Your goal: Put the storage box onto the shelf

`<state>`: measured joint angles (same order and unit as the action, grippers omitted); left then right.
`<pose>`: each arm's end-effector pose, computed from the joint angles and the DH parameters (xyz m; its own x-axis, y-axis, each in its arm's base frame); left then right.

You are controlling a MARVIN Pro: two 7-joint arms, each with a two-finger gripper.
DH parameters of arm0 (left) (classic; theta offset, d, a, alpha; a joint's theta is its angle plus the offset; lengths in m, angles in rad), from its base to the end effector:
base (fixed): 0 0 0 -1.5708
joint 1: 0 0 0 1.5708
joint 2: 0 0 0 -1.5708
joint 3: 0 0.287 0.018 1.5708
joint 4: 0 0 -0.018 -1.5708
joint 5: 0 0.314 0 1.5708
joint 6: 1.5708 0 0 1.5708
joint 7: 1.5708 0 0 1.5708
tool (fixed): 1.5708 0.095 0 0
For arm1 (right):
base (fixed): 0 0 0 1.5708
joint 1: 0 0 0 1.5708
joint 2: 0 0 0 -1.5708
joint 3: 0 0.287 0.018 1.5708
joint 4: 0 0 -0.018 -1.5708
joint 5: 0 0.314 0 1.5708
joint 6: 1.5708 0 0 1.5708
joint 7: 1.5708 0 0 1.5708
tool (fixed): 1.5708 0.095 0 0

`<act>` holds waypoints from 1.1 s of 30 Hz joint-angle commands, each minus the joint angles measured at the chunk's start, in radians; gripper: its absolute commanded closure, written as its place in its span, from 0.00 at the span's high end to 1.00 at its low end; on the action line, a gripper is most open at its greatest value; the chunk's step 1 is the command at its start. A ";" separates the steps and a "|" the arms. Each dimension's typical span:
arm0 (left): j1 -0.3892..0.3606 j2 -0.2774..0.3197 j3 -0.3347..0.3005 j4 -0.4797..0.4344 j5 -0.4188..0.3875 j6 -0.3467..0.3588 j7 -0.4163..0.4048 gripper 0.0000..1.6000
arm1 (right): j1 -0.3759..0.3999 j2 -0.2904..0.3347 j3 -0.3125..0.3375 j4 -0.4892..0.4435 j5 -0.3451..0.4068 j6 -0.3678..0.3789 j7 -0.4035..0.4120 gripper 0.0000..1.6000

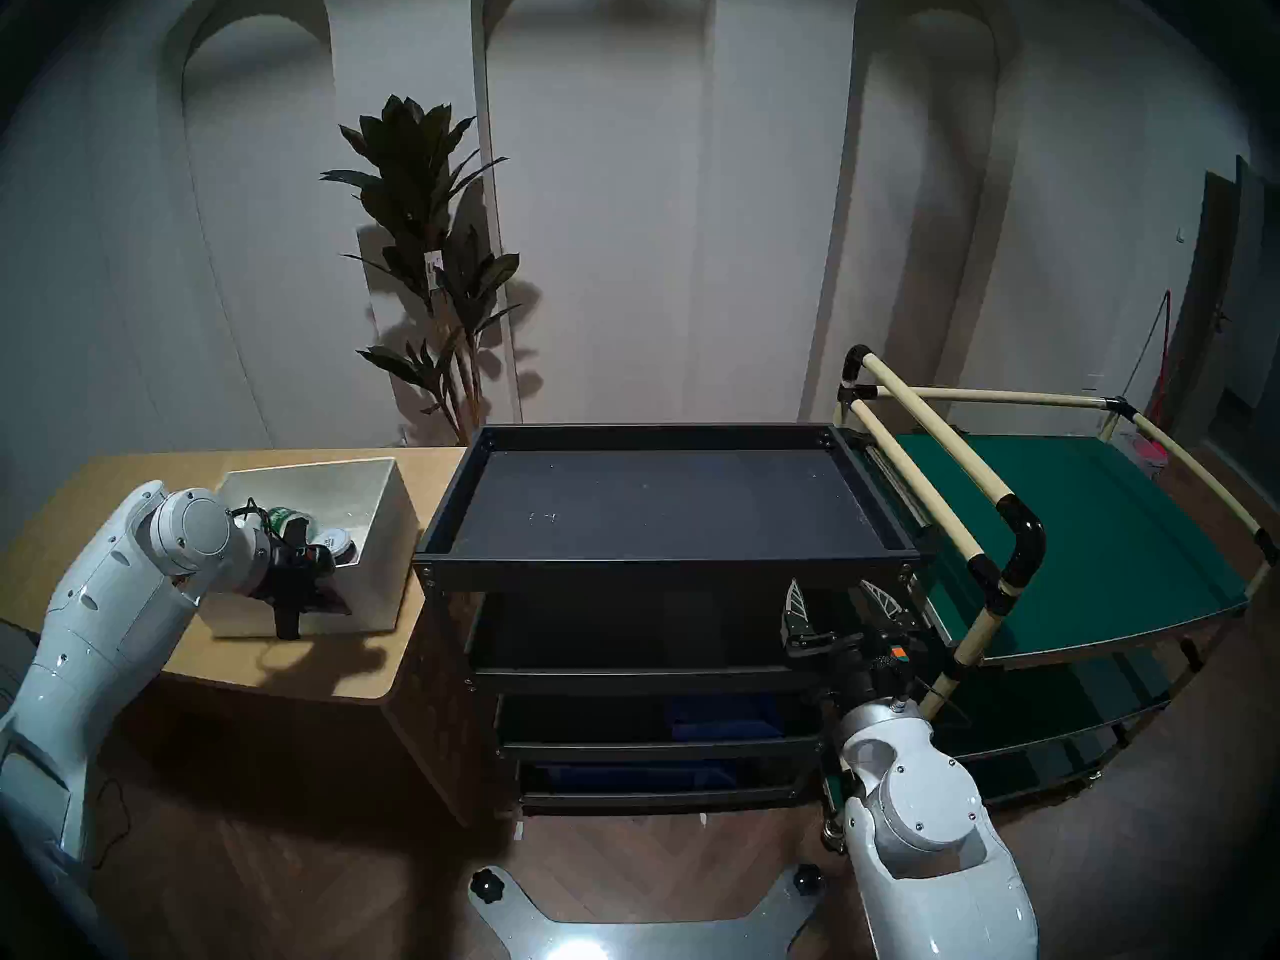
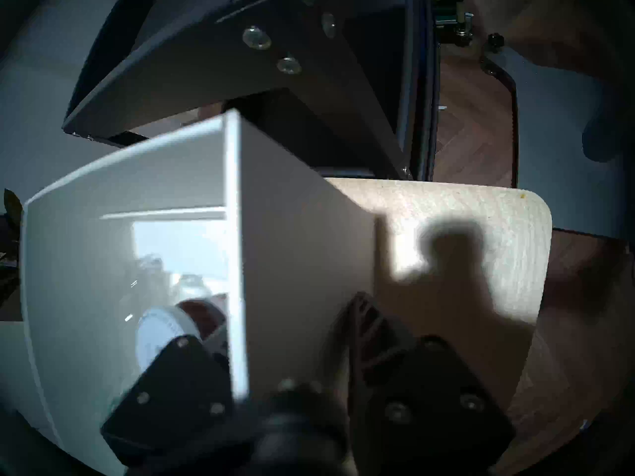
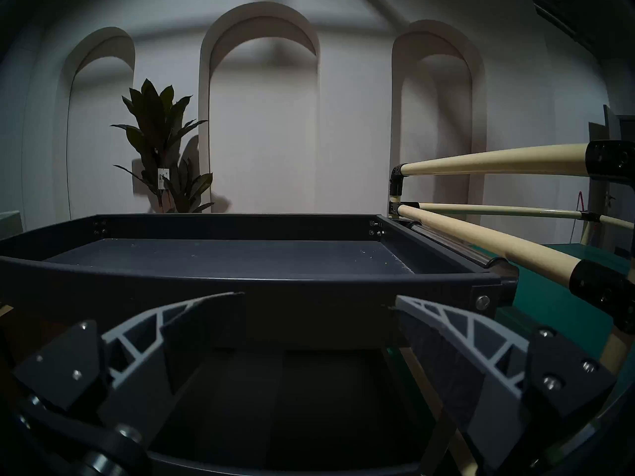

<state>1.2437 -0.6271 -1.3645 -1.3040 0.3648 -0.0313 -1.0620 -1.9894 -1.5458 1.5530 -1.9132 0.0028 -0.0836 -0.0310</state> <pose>0.4315 0.2581 -0.2451 0.0620 -0.9668 0.2480 -0.8570 -0.1789 -0.4833 0.3064 0.0003 -0.3107 -0.0073 0.0126 0.9999 -0.0048 -0.9999 0.0126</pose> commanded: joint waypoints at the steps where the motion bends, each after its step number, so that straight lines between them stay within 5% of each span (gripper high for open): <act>1: -0.074 -0.027 0.006 0.022 0.005 0.003 -0.003 0.00 | 0.010 0.000 0.000 -0.022 0.000 -0.007 0.000 1.00; 33: -0.306 -0.076 0.043 0.159 0.074 0.033 -0.151 0.00 | 0.020 0.000 0.000 -0.029 0.000 -0.009 0.000 1.00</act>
<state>1.0418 -0.7154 -1.3082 -1.1330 0.4275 0.0108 -1.1928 -1.9773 -1.5456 1.5530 -1.9153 0.0027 -0.0839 -0.0311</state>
